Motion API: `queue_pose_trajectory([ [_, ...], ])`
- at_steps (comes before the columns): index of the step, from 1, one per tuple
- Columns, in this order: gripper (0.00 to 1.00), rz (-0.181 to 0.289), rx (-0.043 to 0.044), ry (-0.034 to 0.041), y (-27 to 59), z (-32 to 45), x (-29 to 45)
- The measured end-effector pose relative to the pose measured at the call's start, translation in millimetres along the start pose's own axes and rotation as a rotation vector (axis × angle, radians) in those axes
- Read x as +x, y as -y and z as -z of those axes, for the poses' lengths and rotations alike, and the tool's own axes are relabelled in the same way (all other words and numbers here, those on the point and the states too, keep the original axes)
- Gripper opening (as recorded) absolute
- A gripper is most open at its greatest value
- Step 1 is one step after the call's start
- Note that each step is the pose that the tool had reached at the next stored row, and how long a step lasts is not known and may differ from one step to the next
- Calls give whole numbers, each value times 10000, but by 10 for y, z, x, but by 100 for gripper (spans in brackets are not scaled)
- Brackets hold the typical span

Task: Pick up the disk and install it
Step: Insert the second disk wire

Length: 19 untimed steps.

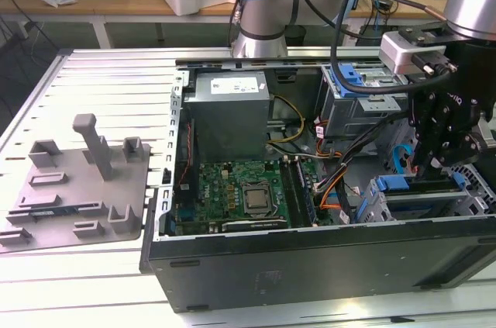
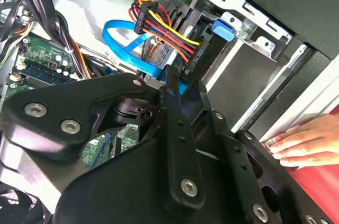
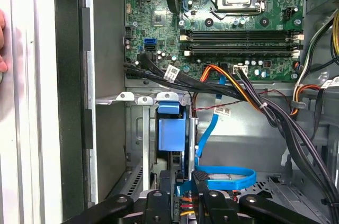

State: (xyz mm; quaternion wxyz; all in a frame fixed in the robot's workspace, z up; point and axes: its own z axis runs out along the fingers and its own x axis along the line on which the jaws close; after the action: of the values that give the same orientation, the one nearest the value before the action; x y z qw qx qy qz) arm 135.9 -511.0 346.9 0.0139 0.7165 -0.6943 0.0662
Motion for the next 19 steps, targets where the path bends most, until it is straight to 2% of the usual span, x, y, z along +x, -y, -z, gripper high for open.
queue_pose_trajectory([
  [5,28,-1,0,9,1,0,0],
  [7,16,-1,0,14,1,0,0],
  [19,16,-146,-16,7,37,-5,13],
])
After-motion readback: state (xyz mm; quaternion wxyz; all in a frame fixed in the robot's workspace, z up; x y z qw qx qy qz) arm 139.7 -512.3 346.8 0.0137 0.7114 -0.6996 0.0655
